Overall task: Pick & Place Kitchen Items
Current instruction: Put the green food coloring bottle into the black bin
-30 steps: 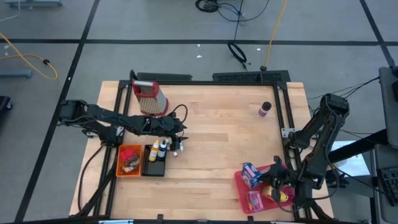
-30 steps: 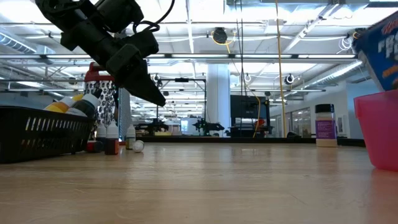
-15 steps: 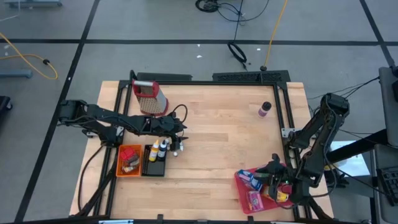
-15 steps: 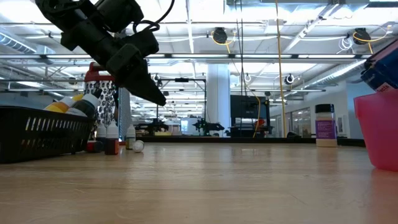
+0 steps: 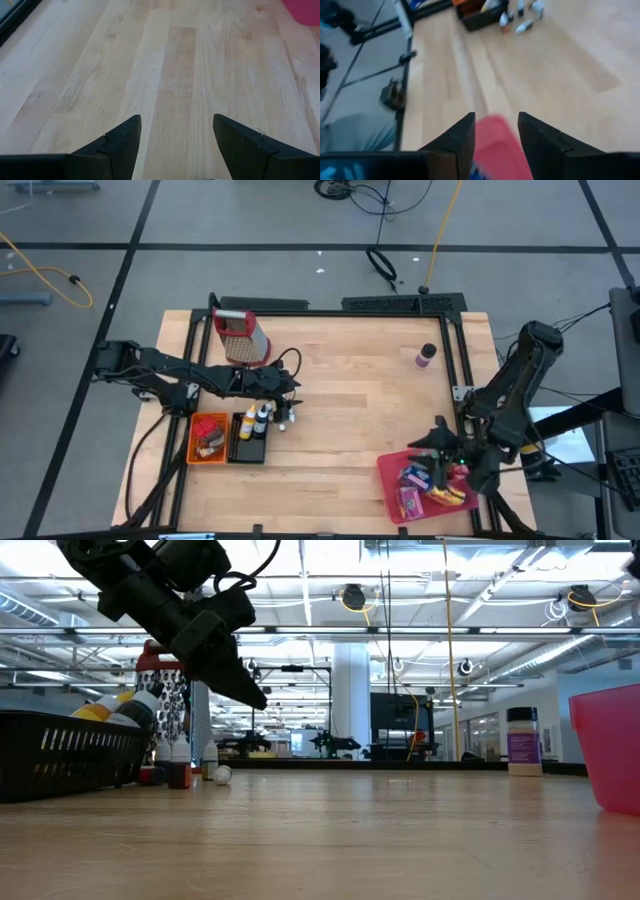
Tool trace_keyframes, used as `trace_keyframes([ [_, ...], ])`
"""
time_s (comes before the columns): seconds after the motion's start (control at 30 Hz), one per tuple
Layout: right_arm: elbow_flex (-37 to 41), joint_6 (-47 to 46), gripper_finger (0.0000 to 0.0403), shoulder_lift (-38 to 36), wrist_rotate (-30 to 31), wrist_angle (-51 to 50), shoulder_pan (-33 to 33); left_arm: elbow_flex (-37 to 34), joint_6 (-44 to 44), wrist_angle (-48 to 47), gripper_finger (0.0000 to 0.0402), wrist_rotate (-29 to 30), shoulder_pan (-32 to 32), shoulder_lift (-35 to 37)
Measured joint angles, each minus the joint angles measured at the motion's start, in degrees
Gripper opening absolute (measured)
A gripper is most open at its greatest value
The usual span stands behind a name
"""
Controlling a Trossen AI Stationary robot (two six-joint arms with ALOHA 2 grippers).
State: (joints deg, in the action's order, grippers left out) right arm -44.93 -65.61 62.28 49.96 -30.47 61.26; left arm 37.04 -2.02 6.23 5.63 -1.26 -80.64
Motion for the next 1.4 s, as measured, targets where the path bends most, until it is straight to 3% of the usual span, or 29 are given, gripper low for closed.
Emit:
trace_keyframes([
  [0.17, 0.02, 11.45, 0.0139, 0.59, -2.2, 9.79, -8.84, 0.0, 0.0, 0.78, 0.0253, 0.04, 0.0, 0.0],
  [0.4, 0.02, 31.9, 0.0133, 5.31, -18.51, 26.88, -24.34, 0.0, -0.08, 1.84, 0.0253, 0.04, 0.0, 0.0],
  [0.57, 0.05, 38.42, 0.0132, 9.5, -29.58, 34.17, -32.9, 0.0, -1.59, 0.66, 0.0253, 0.0, 0.0, 0.0],
  [0.7, 0.07, 41.42, 0.0132, 13.34, -33.66, 38.41, -37.57, 0.0, -2.83, -3.26, 0.0253, 0.05, 0.0, 1.0],
  [1.0, 0.07, 42.08, 0.0132, 20.87, -38.79, 41.29, -41.91, 0.04, -2.38, -13.51, 0.0253, 4.91, -0.07, 3.61],
  [1.4, 0.07, 46.27, 0.0132, 24.87, -39.59, 50.17, -42.21, 0.04, -3.45, -18.56, 0.0253, 2.45, -3.19, 2.99],
])
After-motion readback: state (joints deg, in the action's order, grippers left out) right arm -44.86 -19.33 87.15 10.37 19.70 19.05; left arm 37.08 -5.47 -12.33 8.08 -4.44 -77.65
